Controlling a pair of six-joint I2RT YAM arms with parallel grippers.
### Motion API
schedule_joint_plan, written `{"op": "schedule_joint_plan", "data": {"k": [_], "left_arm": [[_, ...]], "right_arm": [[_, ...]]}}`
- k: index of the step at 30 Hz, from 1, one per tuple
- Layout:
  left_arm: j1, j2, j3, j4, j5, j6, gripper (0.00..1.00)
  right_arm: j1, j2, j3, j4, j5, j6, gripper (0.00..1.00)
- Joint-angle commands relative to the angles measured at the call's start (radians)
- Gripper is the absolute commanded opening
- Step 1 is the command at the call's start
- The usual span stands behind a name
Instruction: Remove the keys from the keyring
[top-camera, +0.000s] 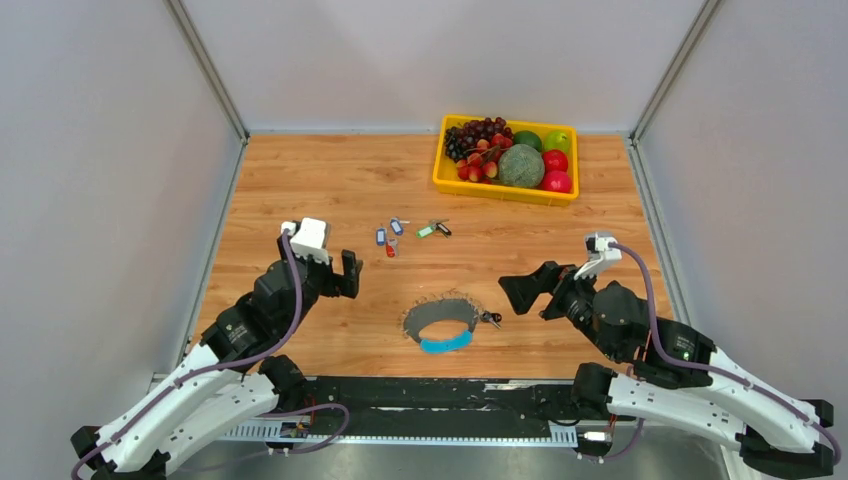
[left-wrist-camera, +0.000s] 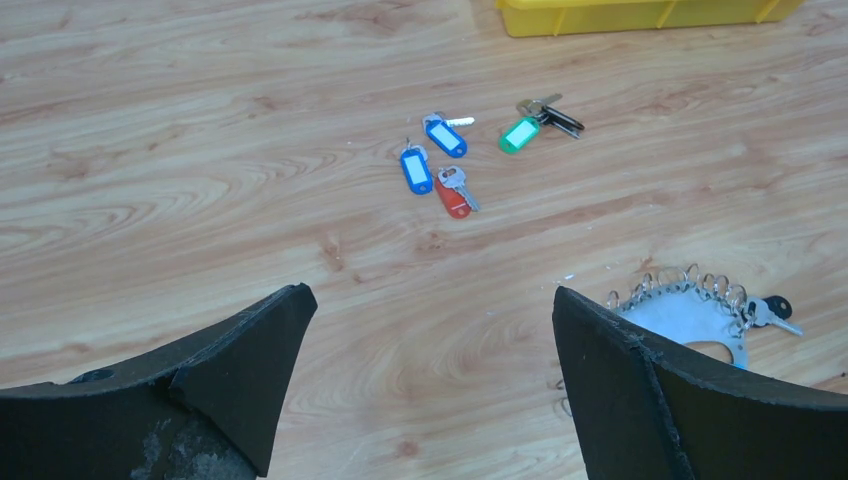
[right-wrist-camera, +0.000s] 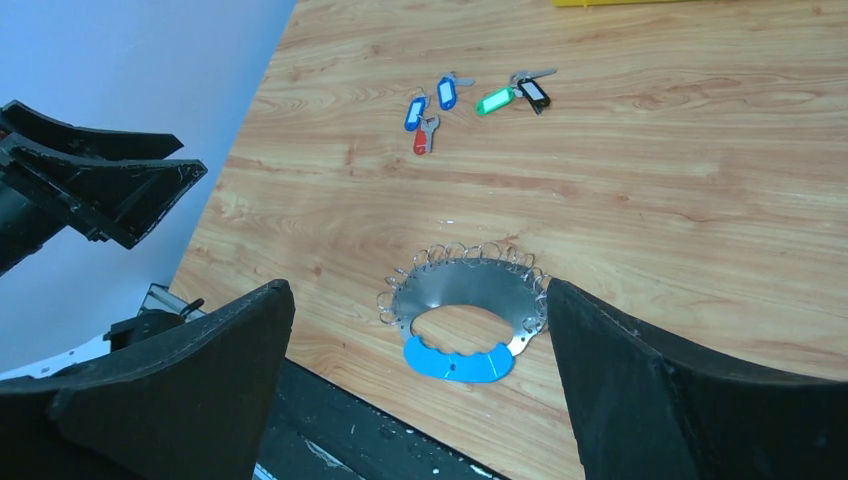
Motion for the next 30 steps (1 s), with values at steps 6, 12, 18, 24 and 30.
{"op": "schedule_joint_plan", "data": {"k": [6, 12, 18, 24, 30], "left_arm": [[0.003, -0.005, -0.009, 0.030, 0.089, 0.055, 1.00], [0.004, 0.005, -0.016, 0.021, 0.239, 0.126, 1.00], [0.002, 0.124, 0.040, -0.025, 0.261, 0.021, 1.00], [-0.064, 0.388, 0.166, -0.029, 0.323, -0.093, 1.00], [-0.173, 0.612, 0.201, 0.184, 0.425, -0.065, 0.96]], "right_arm": [[0.001, -0.037, -0.032, 0.030, 0.042, 0.021, 1.00], [0.001, -0.134, -0.091, 0.026, 0.074, 0.057, 1.00], [0.001, -0.123, -0.081, -0.003, 0.071, 0.059, 1.00], [0.001, -0.072, -0.048, -0.029, 0.063, 0.049, 1.00], [0.001, -0.038, -0.042, -0.047, 0.049, 0.058, 0.99]]}}
